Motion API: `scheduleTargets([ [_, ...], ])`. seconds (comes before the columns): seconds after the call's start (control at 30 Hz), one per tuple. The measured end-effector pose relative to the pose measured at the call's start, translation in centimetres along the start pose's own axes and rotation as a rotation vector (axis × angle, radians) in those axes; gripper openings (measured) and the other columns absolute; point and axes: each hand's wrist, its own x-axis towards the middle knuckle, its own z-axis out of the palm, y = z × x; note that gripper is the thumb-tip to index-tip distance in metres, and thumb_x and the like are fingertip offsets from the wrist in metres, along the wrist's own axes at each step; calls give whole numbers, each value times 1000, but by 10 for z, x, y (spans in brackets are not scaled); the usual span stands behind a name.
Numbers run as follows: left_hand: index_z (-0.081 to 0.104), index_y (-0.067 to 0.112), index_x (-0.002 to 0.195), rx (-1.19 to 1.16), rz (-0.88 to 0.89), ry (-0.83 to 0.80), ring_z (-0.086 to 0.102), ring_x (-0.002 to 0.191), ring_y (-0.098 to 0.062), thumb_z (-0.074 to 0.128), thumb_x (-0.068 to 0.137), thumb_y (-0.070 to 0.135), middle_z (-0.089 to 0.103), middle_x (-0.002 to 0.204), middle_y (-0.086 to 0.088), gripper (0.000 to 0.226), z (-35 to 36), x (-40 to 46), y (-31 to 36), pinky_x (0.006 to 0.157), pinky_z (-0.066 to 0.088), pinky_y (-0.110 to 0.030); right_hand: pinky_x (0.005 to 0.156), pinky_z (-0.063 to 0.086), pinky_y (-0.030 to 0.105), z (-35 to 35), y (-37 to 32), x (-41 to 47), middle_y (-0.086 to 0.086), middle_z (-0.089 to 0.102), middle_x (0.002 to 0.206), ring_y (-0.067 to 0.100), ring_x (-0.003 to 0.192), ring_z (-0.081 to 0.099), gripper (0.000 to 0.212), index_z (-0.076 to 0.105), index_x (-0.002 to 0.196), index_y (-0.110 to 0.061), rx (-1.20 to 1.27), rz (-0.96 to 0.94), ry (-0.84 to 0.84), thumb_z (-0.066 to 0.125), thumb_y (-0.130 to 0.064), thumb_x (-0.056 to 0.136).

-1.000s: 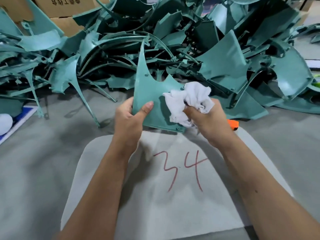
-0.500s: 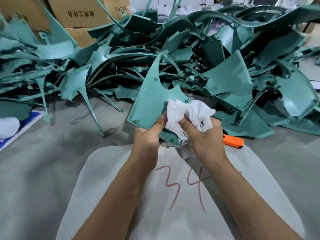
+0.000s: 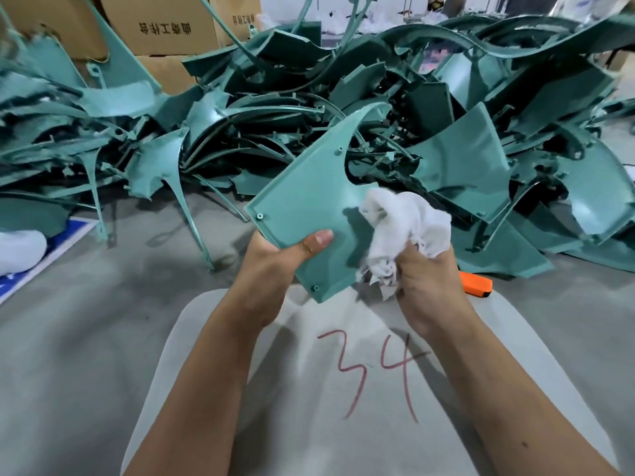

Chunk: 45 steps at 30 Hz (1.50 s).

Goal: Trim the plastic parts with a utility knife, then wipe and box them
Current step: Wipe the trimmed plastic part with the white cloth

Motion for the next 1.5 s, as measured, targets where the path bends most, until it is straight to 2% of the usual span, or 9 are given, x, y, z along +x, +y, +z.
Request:
scheduleTargets([
  [0.2,70,15,121,58,-20,-98,72,111,-26,82,77,11,75,122,-8,46,-5,-2,-3,85,60,-31,41,40,22,4,-8,-1,-1,41,52,13,42,38,19,51,76,-14,38,168,4,69,-16,68],
  [0.27,69,14,120,113,-28,-90,74,108,-24,85,75,12,76,118,-6,48,-9,-1,-1,82,60,-29,40,47,25,1,-11,-4,4,52,51,14,41,50,18,55,78,-7,65,258,-19,70,-5,68],
  [0.5,72,21,105,121,38,383,77,86,-18,69,96,31,80,98,1,14,21,4,-23,68,63,-34,69,57,55,6,-2,-8,20,70,83,37,76,69,13,76,90,-16,-71,152,93,80,-28,88],
  [0.7,61,17,74,348,154,586,63,63,-6,51,104,51,67,65,14,47,16,12,-31,54,54,-30,61,55,30,1,-10,-11,-14,64,65,6,61,62,32,69,73,-35,-341,44,-67,66,-19,101],
  [0.8,65,14,78,291,102,607,71,74,-27,53,99,58,72,75,1,50,8,15,-28,68,62,-51,57,47,22,-1,-10,-10,-6,57,58,5,58,54,34,65,66,-23,-456,-67,-65,61,-5,95],
  [1.1,63,18,76,288,118,911,74,85,-34,52,99,60,74,83,-4,49,-14,16,-20,77,62,-53,61,52,21,-7,-5,-12,3,65,70,6,66,62,15,72,86,-20,-415,-165,-91,67,-34,90],
  [1.23,64,9,81,337,179,871,73,80,-34,51,98,61,73,83,-7,55,-21,14,-18,71,63,-45,69,54,25,-8,-3,-5,-18,73,79,-1,73,66,17,77,96,-38,-176,-50,273,74,-43,79],
  [1.37,58,10,76,563,332,598,56,58,-22,48,96,62,61,68,-4,57,3,9,-20,49,47,-38,66,52,17,0,-3,-5,-19,74,81,-5,73,66,16,77,92,-49,-317,96,52,63,-43,96],
  [1.5,60,15,82,562,341,457,63,74,-39,46,99,64,66,78,-15,54,12,4,-31,61,54,-56,59,54,23,4,-4,-9,-6,74,75,8,68,70,29,66,96,-9,-86,202,26,80,-33,88],
])
